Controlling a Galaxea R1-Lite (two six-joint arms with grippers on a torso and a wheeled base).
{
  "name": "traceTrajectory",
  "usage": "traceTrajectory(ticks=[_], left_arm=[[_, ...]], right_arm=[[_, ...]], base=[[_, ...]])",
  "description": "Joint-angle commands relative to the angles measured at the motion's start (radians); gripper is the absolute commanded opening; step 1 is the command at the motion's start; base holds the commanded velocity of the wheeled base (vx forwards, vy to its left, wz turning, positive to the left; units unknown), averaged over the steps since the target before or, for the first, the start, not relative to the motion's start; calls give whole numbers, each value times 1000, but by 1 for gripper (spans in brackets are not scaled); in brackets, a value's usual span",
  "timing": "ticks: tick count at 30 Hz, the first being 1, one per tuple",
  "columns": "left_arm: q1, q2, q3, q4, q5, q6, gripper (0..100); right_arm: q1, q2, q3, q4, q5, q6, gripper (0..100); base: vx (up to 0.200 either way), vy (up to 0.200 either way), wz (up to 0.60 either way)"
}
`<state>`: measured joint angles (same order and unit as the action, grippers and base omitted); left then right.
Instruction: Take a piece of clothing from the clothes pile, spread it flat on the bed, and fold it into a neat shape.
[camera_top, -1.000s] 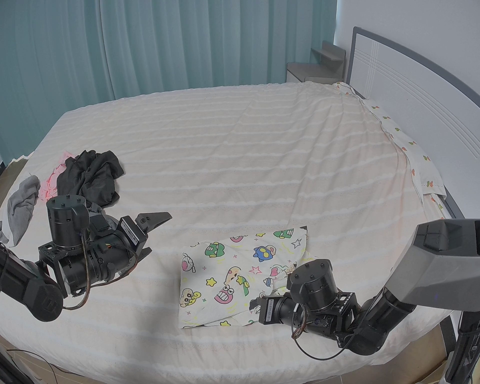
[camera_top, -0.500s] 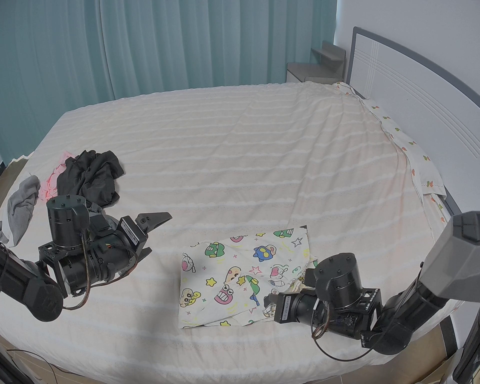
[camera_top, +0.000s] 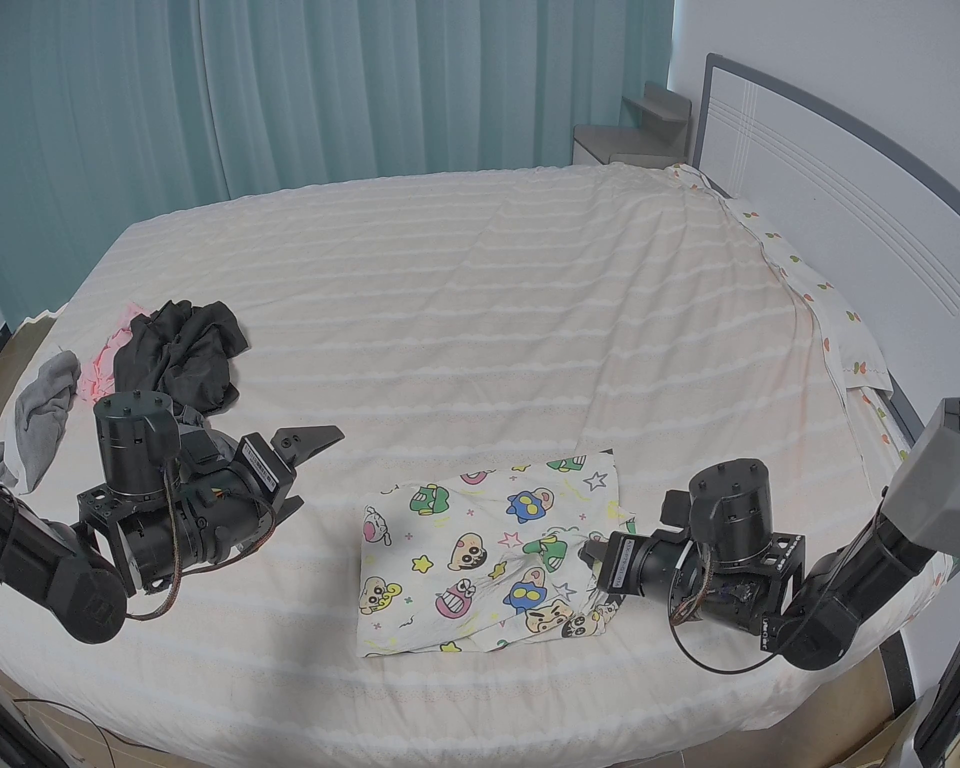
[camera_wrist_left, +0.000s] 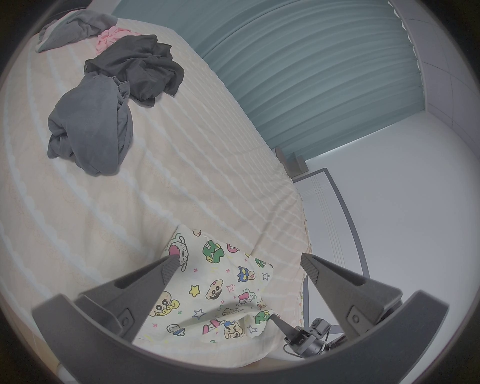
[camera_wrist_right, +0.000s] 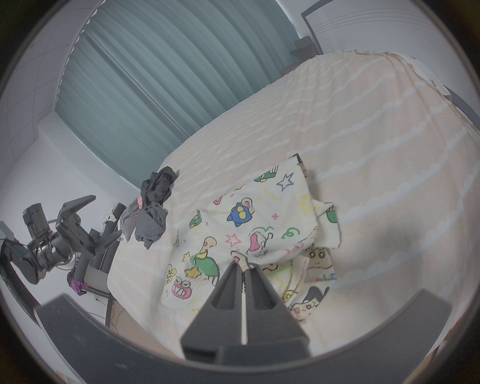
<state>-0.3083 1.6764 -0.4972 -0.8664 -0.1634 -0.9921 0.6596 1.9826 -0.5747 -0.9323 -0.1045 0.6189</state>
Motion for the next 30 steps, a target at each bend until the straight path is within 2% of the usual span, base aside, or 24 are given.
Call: traceTrajectory(ticks=[1,5,15,19,30], left_arm=[[0,9,0,0,1,1,100],[0,11,0,-2,1,1,100],[0,13,0,0,1,1,100],[0,11,-1,-2,1,1,100],[2,13,-1,0,1,1,100]], right_arm=[[-44,-1,-5,0,12,-1,0],[-74,-4,-2,0,35,-2,0],[-110,-13,32,0,43,-4,0],[-110,-30,72,0,46,-4,0],[-64,-88,190,-5,108,-5,0]], base=[[0,0,0],[0,0,0],[0,0,0],[0,0,0],[0,0,0]])
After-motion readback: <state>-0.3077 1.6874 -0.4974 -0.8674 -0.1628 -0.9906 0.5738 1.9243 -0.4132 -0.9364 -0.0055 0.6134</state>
